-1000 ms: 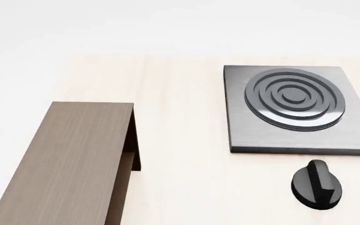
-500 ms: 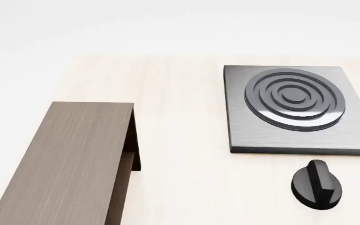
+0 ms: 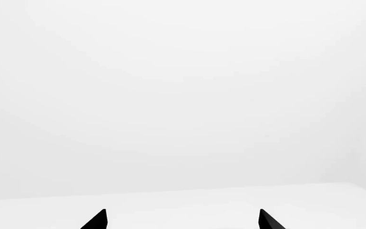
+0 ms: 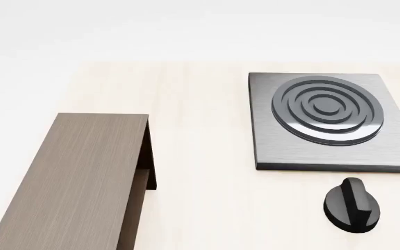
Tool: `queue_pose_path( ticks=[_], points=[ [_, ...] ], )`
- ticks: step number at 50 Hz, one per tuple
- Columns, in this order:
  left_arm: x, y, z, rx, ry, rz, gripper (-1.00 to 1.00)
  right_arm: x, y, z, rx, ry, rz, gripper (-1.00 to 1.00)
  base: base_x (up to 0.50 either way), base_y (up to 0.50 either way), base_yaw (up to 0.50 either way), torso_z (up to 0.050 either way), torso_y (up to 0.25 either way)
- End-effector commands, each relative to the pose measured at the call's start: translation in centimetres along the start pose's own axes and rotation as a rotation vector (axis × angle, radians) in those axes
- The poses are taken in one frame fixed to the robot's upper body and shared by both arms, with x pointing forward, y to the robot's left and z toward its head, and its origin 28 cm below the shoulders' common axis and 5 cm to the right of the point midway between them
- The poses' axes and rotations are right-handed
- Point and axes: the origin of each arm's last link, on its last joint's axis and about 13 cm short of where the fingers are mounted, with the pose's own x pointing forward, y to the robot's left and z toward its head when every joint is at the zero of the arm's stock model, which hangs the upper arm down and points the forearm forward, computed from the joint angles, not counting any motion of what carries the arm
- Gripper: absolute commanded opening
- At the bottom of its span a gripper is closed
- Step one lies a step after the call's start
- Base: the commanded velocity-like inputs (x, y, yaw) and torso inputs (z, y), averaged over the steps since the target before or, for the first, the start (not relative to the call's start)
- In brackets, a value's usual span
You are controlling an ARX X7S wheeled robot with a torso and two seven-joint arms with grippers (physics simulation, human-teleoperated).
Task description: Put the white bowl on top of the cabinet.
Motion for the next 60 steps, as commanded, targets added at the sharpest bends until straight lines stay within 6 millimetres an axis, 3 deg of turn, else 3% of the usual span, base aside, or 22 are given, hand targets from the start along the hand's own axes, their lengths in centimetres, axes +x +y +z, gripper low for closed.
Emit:
queue_pose_path(
  ticks=[1,38,60],
  points=[
    [0.0,0.0,0.0,0.002,0.001,0.0,1.0,1.1,0.2,-0.3,0.005,0.027,-0.016,1.0,0.0,0.0,0.0,0.0,0.0],
    [0.0,-0.2,-0.1,0.014,0.0,-0.007,1.0,4.2,-1.2,-2.6,0.06,0.118,0.017,1.0,0.0,0.0,0.0,0.0,0.0],
    [-0.1,-0.2,-0.1,0.017,-0.001,-0.009,1.0,5.9,-2.2,-4.2,0.116,0.088,0.025,1.0,0.0,0.0,0.0,0.0,0.0]
  ],
)
